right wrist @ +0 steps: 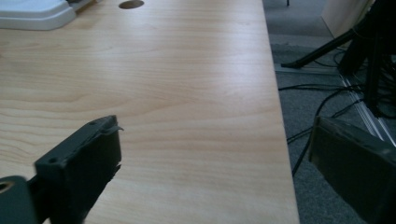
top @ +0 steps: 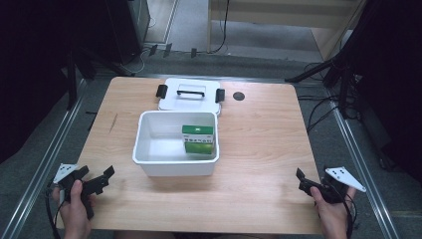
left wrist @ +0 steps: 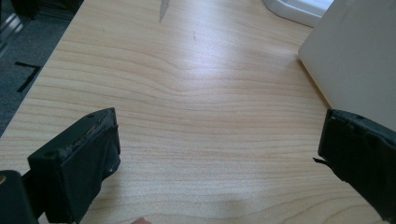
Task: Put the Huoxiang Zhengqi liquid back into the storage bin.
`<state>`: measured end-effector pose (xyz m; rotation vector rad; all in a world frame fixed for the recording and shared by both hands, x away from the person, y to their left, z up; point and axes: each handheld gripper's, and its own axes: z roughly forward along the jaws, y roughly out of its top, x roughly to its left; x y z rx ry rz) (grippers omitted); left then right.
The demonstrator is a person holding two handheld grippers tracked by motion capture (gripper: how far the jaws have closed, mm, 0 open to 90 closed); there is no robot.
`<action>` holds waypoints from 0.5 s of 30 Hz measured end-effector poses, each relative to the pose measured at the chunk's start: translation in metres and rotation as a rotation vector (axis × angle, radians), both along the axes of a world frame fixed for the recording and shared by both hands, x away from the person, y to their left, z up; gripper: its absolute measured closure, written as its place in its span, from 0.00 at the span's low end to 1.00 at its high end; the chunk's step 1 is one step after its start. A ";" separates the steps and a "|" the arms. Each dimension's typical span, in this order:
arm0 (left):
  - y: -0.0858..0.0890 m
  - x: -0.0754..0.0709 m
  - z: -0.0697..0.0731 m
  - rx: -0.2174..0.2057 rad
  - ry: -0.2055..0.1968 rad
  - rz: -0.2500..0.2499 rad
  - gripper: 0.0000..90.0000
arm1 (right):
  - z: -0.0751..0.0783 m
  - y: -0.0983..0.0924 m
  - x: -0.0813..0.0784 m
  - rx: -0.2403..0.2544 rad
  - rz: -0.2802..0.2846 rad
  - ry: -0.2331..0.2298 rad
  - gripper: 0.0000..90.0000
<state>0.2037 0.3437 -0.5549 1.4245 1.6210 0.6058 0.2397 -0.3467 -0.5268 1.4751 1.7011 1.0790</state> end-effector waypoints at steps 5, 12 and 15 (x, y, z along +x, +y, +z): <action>0.000 0.000 0.000 0.001 0.000 0.000 0.00 | -0.010 -0.007 -0.009 -0.002 0.003 0.013 0.05; 0.000 0.000 0.000 0.002 0.000 0.000 0.00 | -0.017 -0.014 -0.022 0.023 0.006 0.015 0.04; 0.000 0.000 0.000 0.001 0.000 -0.001 0.00 | -0.018 -0.015 -0.023 0.020 0.007 0.012 0.04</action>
